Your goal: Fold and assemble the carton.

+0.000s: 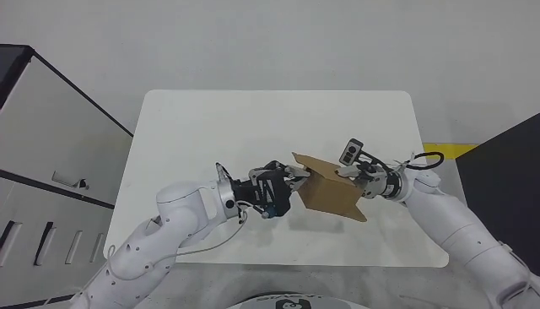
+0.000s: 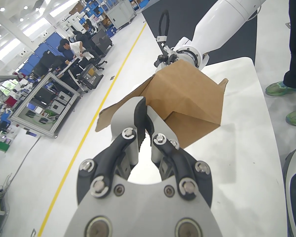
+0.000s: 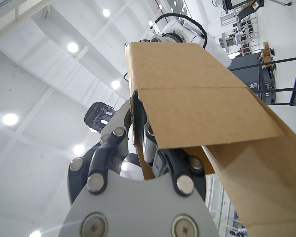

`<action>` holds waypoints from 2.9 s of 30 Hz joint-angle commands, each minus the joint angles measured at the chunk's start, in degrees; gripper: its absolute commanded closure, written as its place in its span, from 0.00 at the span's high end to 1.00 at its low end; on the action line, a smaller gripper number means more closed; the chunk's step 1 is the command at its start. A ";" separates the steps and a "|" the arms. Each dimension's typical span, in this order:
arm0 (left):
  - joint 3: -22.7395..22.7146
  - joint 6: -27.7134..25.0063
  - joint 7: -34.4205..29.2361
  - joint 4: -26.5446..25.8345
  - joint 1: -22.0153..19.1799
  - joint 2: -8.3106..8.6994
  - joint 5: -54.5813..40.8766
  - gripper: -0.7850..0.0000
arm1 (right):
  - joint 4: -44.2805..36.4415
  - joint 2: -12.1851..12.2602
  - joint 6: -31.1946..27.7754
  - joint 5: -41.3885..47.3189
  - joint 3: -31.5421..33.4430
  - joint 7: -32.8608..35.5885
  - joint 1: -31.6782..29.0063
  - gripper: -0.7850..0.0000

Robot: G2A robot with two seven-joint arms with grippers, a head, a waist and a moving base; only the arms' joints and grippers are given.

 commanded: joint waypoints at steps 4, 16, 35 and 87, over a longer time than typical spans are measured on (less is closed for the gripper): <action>1.08 -0.70 0.11 0.14 -0.02 -0.08 0.42 0.00 | -0.51 -0.02 0.05 -0.25 -0.20 0.00 -0.14 0.00; 0.31 0.03 0.75 0.24 0.51 -0.01 -0.23 0.00 | -0.73 0.10 -0.53 -0.14 0.01 0.00 -0.75 0.00; 1.57 -1.27 0.90 -0.43 1.16 0.06 1.34 0.00 | -1.46 0.25 -1.46 -0.38 0.27 0.00 -1.95 0.00; -13.63 1.21 0.74 -9.03 9.59 1.99 0.50 0.00 | -6.13 2.76 -23.72 -13.10 12.10 -5.87 -7.52 0.00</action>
